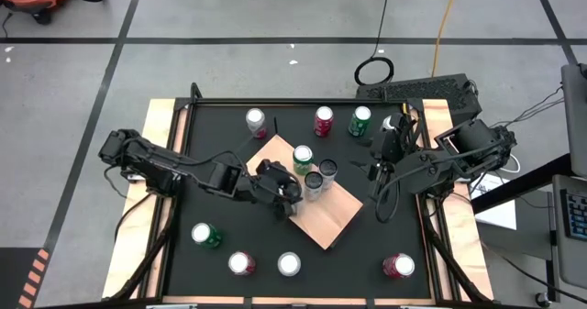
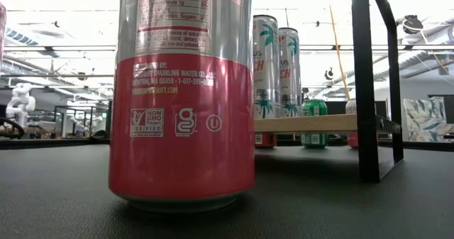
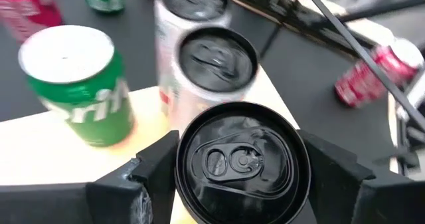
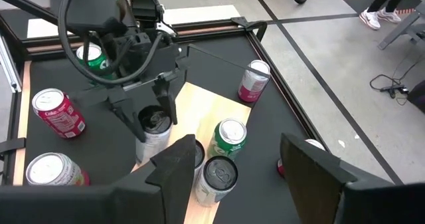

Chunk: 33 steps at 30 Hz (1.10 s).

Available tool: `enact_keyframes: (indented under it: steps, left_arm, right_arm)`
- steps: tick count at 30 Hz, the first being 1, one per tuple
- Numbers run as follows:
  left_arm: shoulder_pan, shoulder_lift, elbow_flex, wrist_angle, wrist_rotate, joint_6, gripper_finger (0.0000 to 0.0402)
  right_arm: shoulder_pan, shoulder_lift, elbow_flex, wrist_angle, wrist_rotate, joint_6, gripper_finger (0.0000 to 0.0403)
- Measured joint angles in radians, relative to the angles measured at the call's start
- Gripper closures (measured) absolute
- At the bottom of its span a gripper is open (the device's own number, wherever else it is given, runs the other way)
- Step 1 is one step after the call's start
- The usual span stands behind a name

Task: Place canned beverage on shelf
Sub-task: Put the white soda can aligned with the other white soda can

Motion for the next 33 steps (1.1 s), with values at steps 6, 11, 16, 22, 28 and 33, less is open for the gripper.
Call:
enact_keyframes:
  steps: [6, 11, 16, 22, 28, 33]
  left_arm:
    - [-0.044, 0.000, 0.000, 0.006, -0.095, -0.077, 0.0154]
    - [-0.095, 0.004, 0.000, 0.015, -0.194, -0.168, 0.0154]
    - [-0.110, 0.004, 0.001, 0.020, -0.250, -0.159, 0.0154]
    - [-0.110, 0.018, 0.002, 0.021, -0.260, -0.125, 0.0155]
    - [-0.102, 0.046, 0.002, 0.028, -0.249, -0.106, 0.0155]
    - [-0.092, 0.057, 0.002, 0.038, -0.246, -0.104, 0.0148]
  right_arm:
    - [0.000, 0.000, 0.000, 0.000, 0.000, -0.002, 0.0206]
    - [0.000, 0.000, 0.000, 0.000, 0.000, -0.005, 0.0206]
    - [0.000, 0.000, 0.000, 0.006, 0.000, -0.020, 0.0206]
    - [-0.009, 0.000, 0.000, 0.012, 0.001, -0.030, 0.0206]
    - [-0.009, 0.000, 0.000, 0.014, 0.001, -0.026, 0.0206]
    - [-0.009, 0.000, 0.000, 0.015, 0.001, -0.023, 0.0206]
